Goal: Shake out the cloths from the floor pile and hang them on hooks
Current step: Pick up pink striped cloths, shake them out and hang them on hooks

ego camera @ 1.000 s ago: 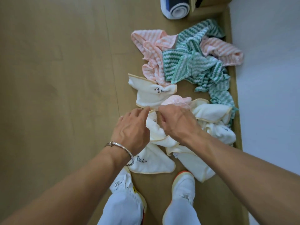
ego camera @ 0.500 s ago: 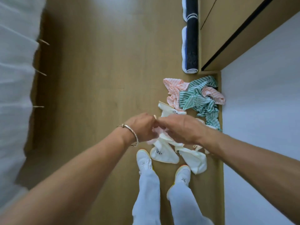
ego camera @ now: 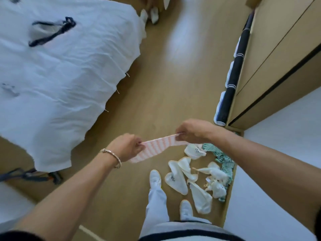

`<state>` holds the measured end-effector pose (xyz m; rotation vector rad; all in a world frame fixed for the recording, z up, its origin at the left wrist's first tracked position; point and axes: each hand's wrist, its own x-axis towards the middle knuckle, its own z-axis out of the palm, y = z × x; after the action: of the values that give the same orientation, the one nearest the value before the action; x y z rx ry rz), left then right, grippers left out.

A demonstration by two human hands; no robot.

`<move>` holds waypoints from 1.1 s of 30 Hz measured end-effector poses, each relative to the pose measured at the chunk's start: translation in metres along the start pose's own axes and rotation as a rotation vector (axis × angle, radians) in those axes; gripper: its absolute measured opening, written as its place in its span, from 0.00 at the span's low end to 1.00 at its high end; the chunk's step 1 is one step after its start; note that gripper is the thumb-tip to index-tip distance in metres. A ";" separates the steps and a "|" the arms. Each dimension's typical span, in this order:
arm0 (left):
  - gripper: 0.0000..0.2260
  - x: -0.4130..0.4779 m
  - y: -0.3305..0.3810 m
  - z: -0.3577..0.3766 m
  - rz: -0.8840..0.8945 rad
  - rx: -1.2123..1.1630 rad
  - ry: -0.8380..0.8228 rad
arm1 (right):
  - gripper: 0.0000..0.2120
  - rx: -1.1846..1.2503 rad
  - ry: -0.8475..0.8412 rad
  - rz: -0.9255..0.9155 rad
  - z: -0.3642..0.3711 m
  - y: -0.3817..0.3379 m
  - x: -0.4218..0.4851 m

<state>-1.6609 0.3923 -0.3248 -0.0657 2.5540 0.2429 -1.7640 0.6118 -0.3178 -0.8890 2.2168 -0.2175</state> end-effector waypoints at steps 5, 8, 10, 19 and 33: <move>0.12 -0.071 0.001 -0.020 -0.139 -0.174 0.115 | 0.10 -0.118 0.010 -0.098 -0.047 -0.036 -0.037; 0.13 -0.106 0.007 -0.032 -0.195 -0.172 0.155 | 0.08 -0.203 -0.010 -0.169 -0.062 -0.062 -0.047; 0.13 -0.127 0.008 -0.037 -0.229 -0.204 0.155 | 0.08 -0.222 -0.020 -0.207 -0.066 -0.077 -0.052; 0.09 -0.207 -0.007 -0.023 -0.354 -0.249 0.143 | 0.17 -0.321 -0.023 -0.314 -0.060 -0.136 -0.066; 0.12 -0.424 -0.062 0.039 -0.659 -0.403 0.262 | 0.11 -0.499 -0.077 -0.689 0.016 -0.348 -0.101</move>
<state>-1.2784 0.3370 -0.1350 -1.1273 2.5290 0.5027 -1.5171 0.4199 -0.1338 -1.8866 1.8377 0.0626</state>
